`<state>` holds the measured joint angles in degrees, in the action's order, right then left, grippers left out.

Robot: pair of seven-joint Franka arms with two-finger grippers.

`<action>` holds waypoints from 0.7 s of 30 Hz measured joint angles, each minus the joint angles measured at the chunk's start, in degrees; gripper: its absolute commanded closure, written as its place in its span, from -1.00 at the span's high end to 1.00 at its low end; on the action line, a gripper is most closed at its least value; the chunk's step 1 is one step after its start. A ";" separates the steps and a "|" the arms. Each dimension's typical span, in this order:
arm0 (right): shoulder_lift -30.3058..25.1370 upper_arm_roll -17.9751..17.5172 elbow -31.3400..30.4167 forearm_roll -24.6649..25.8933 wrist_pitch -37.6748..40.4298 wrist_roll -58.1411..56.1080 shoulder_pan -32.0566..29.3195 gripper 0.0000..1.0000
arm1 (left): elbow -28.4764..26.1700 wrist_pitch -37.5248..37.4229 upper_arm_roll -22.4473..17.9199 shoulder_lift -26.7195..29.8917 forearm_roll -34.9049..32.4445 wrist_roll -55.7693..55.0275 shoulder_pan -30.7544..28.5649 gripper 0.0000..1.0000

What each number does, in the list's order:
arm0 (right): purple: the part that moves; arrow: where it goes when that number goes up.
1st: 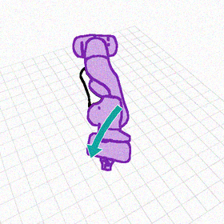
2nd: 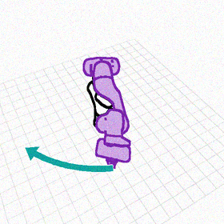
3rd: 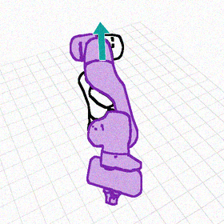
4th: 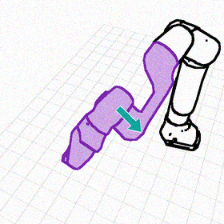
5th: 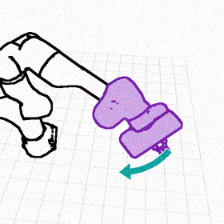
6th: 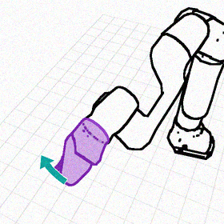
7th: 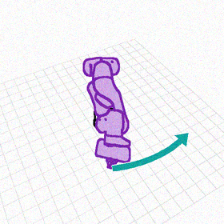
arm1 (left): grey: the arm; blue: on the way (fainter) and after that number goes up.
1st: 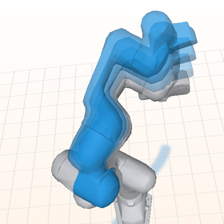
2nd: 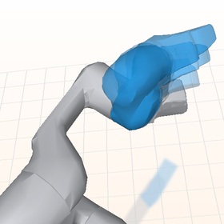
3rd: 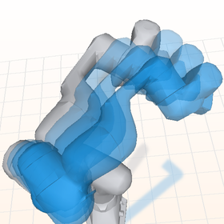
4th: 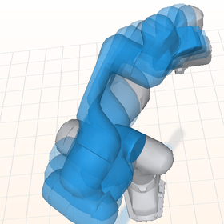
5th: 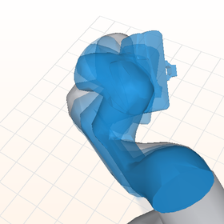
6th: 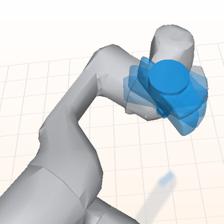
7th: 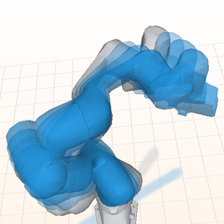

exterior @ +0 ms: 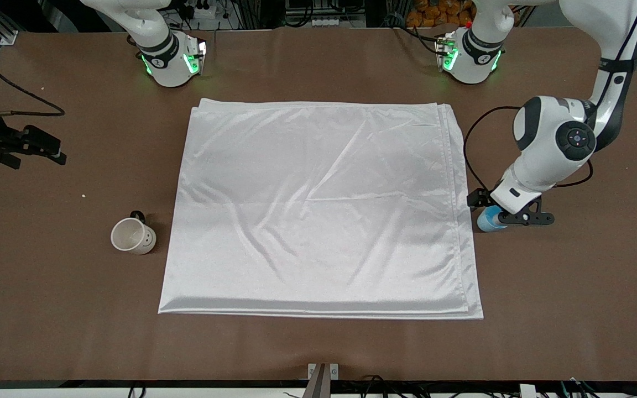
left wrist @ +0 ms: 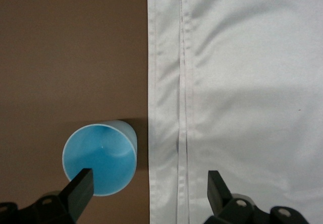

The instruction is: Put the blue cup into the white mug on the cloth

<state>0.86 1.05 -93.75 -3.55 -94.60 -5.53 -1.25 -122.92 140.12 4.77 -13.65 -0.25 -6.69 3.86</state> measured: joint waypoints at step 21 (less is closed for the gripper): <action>1.72 -0.17 -0.01 0.00 0.04 0.00 0.26 1.00 | -0.31 7.13 -1.07 -8.13 0.00 0.00 -0.03 1.00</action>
<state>2.58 0.88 -93.76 -3.55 -94.56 -5.53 -0.99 -123.23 147.25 3.70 -21.79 -0.25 -6.69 3.83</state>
